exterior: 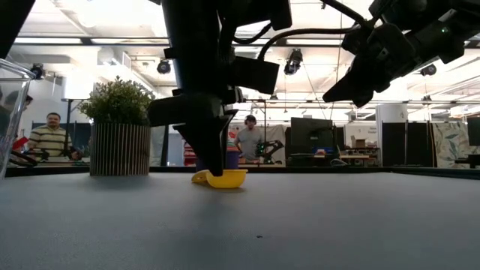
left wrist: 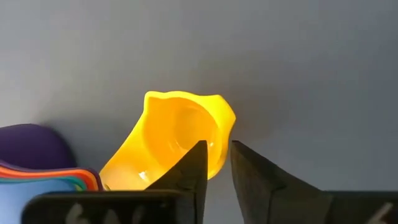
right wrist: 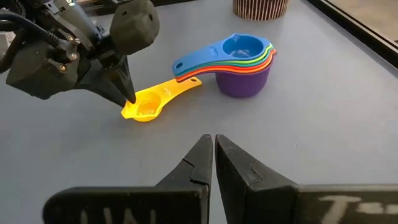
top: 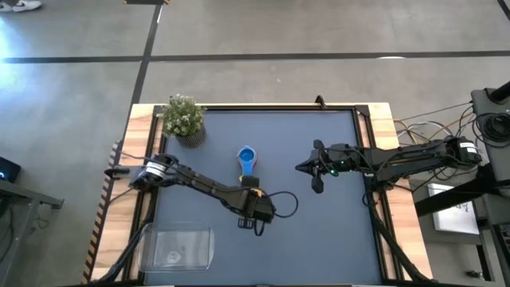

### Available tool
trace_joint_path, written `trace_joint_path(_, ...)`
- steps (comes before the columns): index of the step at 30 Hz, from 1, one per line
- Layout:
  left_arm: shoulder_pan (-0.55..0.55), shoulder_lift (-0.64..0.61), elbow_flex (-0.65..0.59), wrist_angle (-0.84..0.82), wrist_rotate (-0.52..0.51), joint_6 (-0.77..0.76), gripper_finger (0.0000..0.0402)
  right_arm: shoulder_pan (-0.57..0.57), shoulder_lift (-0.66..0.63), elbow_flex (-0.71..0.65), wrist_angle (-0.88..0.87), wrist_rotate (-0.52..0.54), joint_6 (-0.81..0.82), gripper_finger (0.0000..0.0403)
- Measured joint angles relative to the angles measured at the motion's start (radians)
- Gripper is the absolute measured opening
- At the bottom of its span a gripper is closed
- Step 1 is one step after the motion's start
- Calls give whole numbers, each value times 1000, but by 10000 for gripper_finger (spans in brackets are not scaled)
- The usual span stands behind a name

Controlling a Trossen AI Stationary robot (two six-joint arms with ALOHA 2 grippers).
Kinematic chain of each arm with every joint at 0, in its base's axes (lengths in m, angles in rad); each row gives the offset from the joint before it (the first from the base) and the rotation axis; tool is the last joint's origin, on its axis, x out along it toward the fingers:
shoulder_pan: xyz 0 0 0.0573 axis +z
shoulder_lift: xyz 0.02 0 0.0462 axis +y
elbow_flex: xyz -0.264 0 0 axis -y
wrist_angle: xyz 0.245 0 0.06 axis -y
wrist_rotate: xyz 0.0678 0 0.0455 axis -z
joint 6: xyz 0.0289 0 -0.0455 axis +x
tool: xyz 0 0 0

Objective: Nest measuring cups in basket
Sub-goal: Stack the yellow measuring cup on top of the blue measuring cup

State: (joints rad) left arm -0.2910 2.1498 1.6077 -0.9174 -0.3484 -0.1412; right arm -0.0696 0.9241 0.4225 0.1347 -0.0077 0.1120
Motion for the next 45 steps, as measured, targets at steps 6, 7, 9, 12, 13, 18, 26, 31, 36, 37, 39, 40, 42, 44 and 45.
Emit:
trace_joint_path(6, 3, 0, 0, 0, 1, -36, 47, 0, 0, 0, 0, 0, 0, 9)
trace_joint_path(7, 3, 0, 0, 0, 1, -47, 46, 0, 0, 0, 0, 0, 0, 9)
trace_joint_path(9, 3, 0, 0, 0, 1, -61, 39, 0, 0, 0, 1, 0, 0, 9)
trace_joint_path(12, 3, 0, 0, 2, 8, -79, 17, 0, 0, 0, 1, 0, 0, 9)
trace_joint_path(13, 3, 0, 0, 4, 21, -86, 9, 0, 0, 0, 1, 0, 0, 9)
trace_joint_path(18, -4, 0, 7, 8, 36, -107, 2, 0, 0, 0, 1, 0, -6, 9)
trace_joint_path(26, -20, 0, 169, -95, 18, -154, 1, 0, 0, 0, -3, 0, -9, 9)
trace_joint_path(31, -21, -2, 319, -298, 7, -387, 0, 0, 0, 0, -4, 0, -13, 9)
trace_joint_path(36, -22, -2, 429, -454, -46, -513, 0, 0, 0, 0, -4, 0, -17, 9)
trace_joint_path(37, -18, -2, 448, -479, -63, -533, 0, 0, 0, 0, -4, 0, -17, 9)
trace_joint_path(39, 1, -2, 477, -531, -100, -574, 0, 0, 0, 0, -4, -1, -11, 9)
trace_joint_path(40, 18, -2, 486, -555, -116, -594, 0, 0, 0, 0, -4, -1, -8, 9)
trace_joint_path(42, 58, -3, 492, -579, -132, -633, 0, 0, 0, 0, -4, -1, -8, 9)
trace_joint_path(44, 102, -3, 489, -583, -122, -652, 0, 0, 0, 0, -4, -1, -7, 9)
trace_joint_path(45, 125, -3, 481, -578, -100, -653, 0, 0, 0, 0, -4, -1, -7, 9)
